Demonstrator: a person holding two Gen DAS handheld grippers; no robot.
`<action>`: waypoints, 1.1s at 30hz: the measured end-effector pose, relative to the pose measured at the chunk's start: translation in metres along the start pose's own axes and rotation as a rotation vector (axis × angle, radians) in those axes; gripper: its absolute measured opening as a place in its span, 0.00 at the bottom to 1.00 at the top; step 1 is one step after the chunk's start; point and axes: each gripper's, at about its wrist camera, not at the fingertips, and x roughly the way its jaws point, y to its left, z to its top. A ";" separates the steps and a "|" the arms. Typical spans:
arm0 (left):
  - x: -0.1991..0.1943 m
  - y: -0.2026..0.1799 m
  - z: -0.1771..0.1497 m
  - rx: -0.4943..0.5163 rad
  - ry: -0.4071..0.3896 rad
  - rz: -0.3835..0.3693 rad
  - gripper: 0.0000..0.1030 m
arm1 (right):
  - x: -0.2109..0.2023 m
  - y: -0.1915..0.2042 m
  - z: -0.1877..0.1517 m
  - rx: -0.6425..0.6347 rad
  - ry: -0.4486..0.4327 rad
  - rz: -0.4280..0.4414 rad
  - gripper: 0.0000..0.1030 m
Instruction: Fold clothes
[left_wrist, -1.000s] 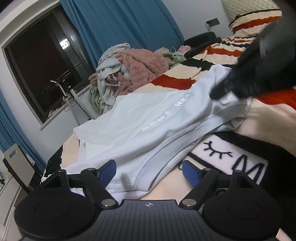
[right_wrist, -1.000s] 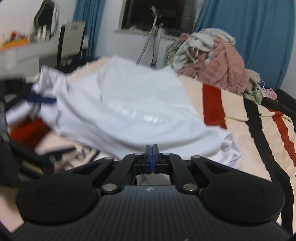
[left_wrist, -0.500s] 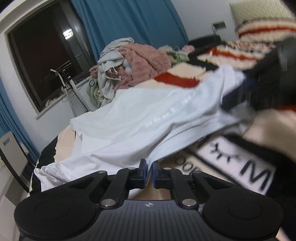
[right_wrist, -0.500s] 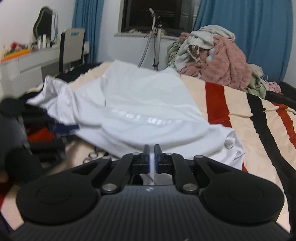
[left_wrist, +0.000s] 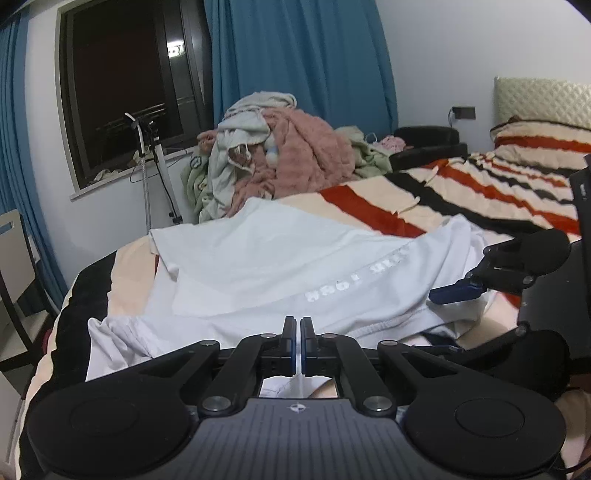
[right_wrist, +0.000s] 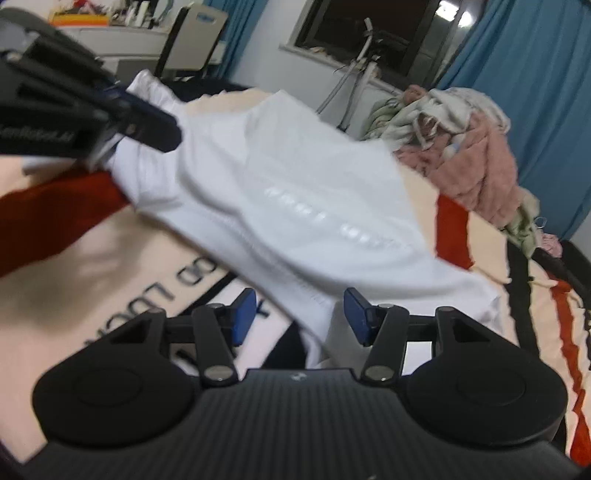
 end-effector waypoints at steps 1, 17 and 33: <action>0.001 -0.001 -0.001 0.004 0.005 0.003 0.02 | 0.001 0.003 0.000 -0.027 -0.001 -0.014 0.53; 0.030 -0.043 -0.028 0.251 0.022 0.019 0.37 | -0.013 -0.024 0.004 0.120 -0.103 -0.174 0.53; 0.036 -0.032 -0.020 0.209 -0.077 0.123 0.05 | -0.016 -0.049 0.005 0.308 -0.115 -0.156 0.53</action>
